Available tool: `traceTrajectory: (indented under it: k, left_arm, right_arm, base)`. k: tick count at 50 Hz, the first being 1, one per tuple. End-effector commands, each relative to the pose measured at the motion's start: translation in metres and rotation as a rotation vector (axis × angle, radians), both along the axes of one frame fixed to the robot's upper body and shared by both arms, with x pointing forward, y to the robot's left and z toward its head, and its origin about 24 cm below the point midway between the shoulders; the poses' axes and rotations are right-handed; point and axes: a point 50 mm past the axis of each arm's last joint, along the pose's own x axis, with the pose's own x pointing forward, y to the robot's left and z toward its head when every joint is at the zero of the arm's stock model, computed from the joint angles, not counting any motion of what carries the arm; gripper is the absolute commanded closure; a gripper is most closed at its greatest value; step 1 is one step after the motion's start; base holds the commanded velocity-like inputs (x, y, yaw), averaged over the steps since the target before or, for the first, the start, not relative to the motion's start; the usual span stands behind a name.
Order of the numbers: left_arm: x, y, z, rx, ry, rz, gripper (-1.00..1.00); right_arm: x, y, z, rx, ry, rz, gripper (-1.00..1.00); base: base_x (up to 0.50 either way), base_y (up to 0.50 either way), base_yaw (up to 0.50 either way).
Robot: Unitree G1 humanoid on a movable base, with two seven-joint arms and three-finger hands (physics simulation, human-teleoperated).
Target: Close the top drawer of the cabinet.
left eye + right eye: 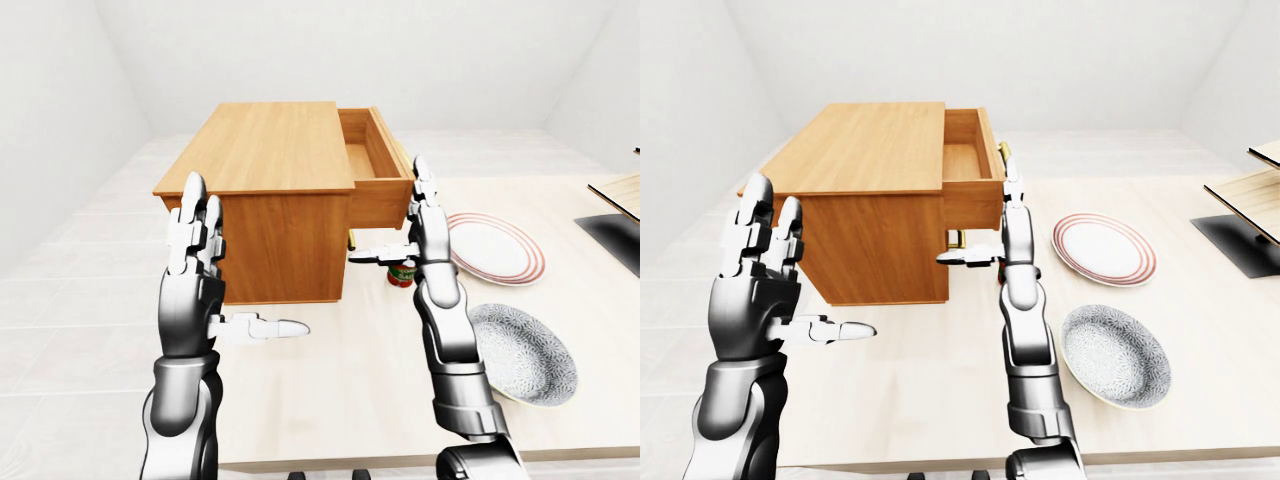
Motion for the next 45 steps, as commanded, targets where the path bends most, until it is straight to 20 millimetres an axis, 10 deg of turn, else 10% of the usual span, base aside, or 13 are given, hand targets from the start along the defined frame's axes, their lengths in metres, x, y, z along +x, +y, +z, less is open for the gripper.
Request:
traceTrajectory:
  k: [1,45]
  left_arm:
    - [0.001,-0.001,-0.001,0.0,0.003,-0.002,-1.0]
    - [0.0,0.0,0.0,-0.005,0.0,-0.007,-1.0]
  right_arm:
    - [-0.008,0.065,-0.045,-0.054,0.181,0.275,-1.0]
    - [-0.009,0.122,-0.066,-0.079,0.282,0.408,-1.0]
  base:
    - [0.0,0.0,0.0]
    - [0.0,0.0,0.0]
